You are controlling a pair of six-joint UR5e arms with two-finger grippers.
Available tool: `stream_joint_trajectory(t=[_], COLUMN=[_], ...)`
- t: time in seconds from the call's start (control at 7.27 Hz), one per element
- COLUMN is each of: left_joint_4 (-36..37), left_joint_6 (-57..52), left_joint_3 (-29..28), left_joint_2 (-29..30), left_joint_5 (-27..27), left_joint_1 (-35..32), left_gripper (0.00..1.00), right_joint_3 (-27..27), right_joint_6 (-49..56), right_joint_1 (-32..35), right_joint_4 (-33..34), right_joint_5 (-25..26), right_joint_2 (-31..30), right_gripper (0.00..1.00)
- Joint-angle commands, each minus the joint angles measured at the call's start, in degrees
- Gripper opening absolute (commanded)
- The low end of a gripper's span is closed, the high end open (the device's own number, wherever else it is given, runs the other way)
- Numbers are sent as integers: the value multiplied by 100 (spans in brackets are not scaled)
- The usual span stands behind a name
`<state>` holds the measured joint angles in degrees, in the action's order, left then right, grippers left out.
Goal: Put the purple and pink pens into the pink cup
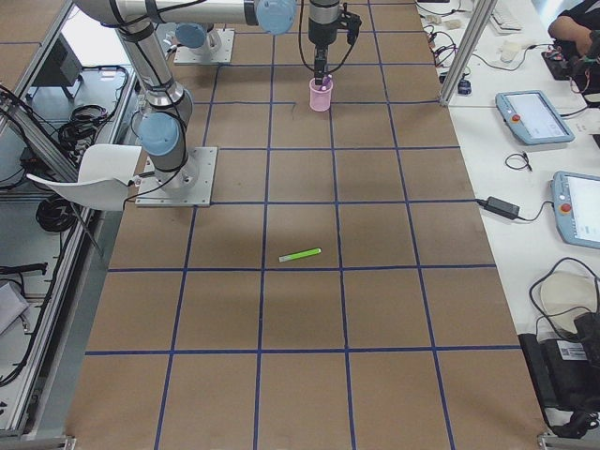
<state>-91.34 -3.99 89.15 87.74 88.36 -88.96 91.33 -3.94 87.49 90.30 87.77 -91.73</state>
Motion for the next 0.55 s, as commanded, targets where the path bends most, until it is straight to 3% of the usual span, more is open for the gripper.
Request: stream_joint_trajectory(t=[0.0, 0.41], left_joint_4=[221, 345], left_joint_6=[448, 522], left_joint_3=[32, 102], left_joint_2=[33, 24], left_joint_5=[23, 173], left_joint_1=[71, 54], left_gripper=[100, 100], right_joint_3=[7, 7], right_joint_6=[-1, 8], right_joint_1=[-13, -4], right_joint_4=[23, 23], right_joint_5=[3, 3], right_joint_2=[-2, -2], right_gripper=[100, 100])
